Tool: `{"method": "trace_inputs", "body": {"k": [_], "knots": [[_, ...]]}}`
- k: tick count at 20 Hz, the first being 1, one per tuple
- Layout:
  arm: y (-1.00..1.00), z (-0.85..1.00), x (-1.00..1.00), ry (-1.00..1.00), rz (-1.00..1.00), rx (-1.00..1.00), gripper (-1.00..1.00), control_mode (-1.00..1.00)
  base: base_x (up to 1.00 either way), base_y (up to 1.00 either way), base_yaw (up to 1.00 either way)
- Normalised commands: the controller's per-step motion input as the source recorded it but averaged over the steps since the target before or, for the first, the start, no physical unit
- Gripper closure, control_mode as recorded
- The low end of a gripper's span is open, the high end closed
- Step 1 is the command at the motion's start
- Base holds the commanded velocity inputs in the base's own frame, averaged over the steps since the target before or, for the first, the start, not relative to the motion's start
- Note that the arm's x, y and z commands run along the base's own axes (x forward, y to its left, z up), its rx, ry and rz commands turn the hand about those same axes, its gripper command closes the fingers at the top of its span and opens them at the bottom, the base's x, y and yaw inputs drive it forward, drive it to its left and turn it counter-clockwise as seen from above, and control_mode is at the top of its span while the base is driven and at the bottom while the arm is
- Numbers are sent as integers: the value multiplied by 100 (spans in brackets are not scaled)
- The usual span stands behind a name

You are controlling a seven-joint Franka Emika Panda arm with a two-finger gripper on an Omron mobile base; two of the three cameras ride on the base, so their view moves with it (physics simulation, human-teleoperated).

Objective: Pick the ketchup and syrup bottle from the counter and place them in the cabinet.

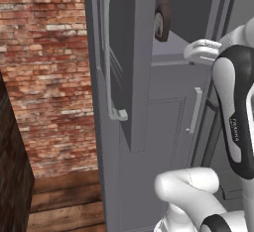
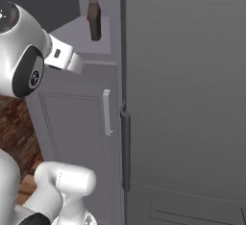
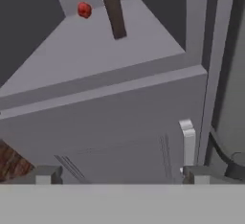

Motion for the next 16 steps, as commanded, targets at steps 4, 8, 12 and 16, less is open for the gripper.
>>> {"method": "trace_inputs", "body": {"k": [4, 8, 12, 16], "knots": [[0, -85, -48, 22, 9, -9, -100, -100, 0, 0, 0], [0, -100, -41, 20, 15, -6, -100, -100, 0, 0, 0], [0, -96, -27, 15, 20, -5, -100, -100, 0, 0, 0], [0, -76, -10, 9, 20, -4, -100, -100, 0, 0, 0]]}}
